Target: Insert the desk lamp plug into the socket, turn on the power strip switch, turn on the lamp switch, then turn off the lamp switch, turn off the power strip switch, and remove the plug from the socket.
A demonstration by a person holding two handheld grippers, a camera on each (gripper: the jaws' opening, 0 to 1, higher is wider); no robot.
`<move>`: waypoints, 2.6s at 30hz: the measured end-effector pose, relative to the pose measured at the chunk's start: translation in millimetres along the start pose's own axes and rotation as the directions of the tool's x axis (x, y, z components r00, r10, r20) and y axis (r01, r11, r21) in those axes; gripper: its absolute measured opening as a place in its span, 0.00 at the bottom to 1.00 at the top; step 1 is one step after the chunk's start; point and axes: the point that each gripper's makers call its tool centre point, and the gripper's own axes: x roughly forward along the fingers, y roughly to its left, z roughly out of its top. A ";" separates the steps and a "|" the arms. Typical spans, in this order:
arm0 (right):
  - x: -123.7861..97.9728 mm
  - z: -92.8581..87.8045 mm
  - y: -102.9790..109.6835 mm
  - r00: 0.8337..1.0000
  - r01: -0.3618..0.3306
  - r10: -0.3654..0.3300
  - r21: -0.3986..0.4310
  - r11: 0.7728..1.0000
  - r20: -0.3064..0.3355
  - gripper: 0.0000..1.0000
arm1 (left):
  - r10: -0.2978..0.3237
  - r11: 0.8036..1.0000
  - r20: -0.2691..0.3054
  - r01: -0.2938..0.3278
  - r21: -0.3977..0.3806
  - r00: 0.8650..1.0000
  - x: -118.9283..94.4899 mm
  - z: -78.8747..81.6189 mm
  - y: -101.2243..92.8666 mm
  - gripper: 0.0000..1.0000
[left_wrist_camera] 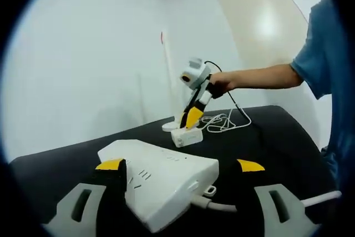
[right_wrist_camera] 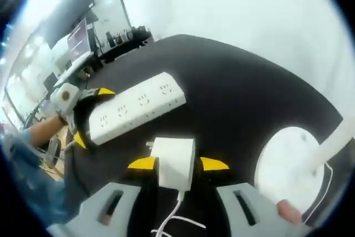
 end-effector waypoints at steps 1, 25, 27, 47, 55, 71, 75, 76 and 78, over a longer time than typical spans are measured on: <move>-1.7 1.7 -1.4 1.000 0.003 -0.003 -0.001 1.000 0.005 0.31 | -0.001 1.000 0.003 0.001 -0.026 1.000 -0.5 0.5 2.0 0.81; -94.4 14.5 24.4 0.974 0.109 -0.094 -0.065 0.992 0.206 0.69 | 0.028 0.997 -0.015 -0.029 -0.073 0.999 -22.7 23.4 16.2 0.89; -98.1 15.6 25.8 0.971 0.116 -0.100 -0.060 0.991 0.219 0.74 | 0.046 0.996 -0.001 -0.046 -0.076 0.999 -27.3 32.7 15.8 0.89; -136.1 -22.0 56.5 0.930 0.160 -0.144 -0.019 0.987 0.338 0.89 | 0.062 0.996 -0.020 -0.063 -0.070 0.998 -53.4 59.1 -25.4 0.89; -148.0 -36.8 65.1 0.900 0.178 -0.163 0.000 0.984 0.403 0.94 | 0.070 0.996 -0.046 -0.073 -0.058 0.996 -69.6 62.0 -31.9 0.89; -187.4 -61.3 43.4 0.789 0.198 -0.252 0.156 0.968 0.561 0.96 | 0.197 0.980 -0.039 -0.196 0.033 0.980 -146.5 83.9 25.5 0.89; -187.0 -71.6 40.3 0.779 0.219 -0.283 0.179 0.959 0.560 0.96 | 0.228 0.974 0.051 -0.228 -0.007 0.972 -160.1 102.8 45.5 0.89; -186.7 -74.2 38.9 0.778 0.219 -0.288 0.189 0.957 0.559 0.96 | 0.234 0.972 0.075 -0.234 -0.018 0.969 -164.5 108.0 47.5 0.89; -186.1 -77.4 37.8 0.771 0.213 -0.293 0.204 0.955 0.566 0.96 | 0.250 0.968 0.106 -0.248 -0.036 0.962 -174.0 115.4 56.5 0.89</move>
